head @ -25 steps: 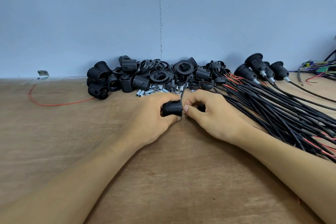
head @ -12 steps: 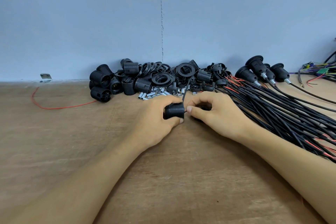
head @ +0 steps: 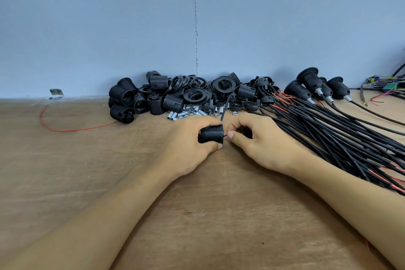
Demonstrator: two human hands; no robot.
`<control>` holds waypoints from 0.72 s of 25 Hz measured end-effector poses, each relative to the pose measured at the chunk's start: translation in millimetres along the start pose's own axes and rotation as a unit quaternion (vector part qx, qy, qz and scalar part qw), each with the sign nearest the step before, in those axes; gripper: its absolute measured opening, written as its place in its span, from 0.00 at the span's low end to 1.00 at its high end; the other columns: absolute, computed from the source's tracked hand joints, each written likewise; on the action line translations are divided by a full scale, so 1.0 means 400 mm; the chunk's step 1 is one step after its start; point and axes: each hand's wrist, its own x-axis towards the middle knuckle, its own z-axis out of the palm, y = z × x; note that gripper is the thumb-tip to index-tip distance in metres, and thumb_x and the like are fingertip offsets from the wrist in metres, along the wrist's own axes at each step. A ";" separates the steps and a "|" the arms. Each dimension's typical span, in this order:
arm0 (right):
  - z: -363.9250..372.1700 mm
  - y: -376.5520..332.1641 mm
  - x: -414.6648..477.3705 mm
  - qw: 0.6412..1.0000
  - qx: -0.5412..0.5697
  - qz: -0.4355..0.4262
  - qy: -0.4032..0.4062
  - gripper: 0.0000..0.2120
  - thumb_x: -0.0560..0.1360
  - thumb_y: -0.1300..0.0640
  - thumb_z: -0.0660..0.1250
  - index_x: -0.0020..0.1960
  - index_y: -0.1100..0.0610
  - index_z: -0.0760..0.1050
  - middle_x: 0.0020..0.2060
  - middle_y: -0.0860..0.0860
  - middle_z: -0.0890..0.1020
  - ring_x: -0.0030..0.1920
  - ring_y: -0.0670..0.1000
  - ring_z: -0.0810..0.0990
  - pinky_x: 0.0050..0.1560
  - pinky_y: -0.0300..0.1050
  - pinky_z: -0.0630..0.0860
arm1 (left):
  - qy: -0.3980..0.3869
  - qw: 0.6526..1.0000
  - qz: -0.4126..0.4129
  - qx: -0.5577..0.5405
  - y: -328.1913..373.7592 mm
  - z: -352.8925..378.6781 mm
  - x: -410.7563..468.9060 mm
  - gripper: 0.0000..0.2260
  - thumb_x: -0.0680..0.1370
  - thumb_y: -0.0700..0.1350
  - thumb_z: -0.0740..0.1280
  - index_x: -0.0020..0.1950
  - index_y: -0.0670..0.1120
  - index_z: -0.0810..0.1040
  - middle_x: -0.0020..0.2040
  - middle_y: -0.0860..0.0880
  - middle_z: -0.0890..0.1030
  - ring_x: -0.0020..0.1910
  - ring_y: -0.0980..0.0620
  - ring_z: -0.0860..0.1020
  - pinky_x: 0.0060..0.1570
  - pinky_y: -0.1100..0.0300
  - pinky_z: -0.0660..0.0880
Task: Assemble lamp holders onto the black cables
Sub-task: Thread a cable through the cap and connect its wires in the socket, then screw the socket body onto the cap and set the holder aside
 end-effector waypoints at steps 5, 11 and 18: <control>-0.002 0.002 0.000 1.000 0.005 0.009 -0.002 0.06 0.76 0.58 0.70 0.41 0.50 0.78 0.39 0.46 0.80 0.40 0.41 0.74 0.41 0.31 0.66 | -0.012 1.000 0.015 0.003 0.000 -0.004 0.000 0.19 0.70 0.46 0.80 0.60 0.55 0.83 0.52 0.57 0.84 0.53 0.61 0.77 0.54 0.72 0.69; -0.040 0.021 0.016 0.994 0.071 0.067 -0.058 0.12 0.74 0.50 0.74 0.57 0.46 0.80 0.50 0.41 0.83 0.51 0.40 0.80 0.53 0.33 0.74 | -0.017 0.998 -0.054 -0.036 0.003 -0.002 0.001 0.23 0.70 0.49 0.80 0.62 0.59 0.78 0.56 0.60 0.82 0.54 0.63 0.78 0.56 0.69 0.72; -0.082 0.054 0.017 0.993 -0.018 0.064 -0.098 0.15 0.71 0.46 0.77 0.56 0.47 0.79 0.43 0.41 0.81 0.42 0.43 0.77 0.45 0.37 0.73 | 0.030 0.951 -0.172 -0.254 0.009 -0.023 0.012 0.17 0.68 0.47 0.82 0.55 0.53 0.84 0.47 0.51 0.87 0.40 0.54 0.83 0.41 0.60 0.77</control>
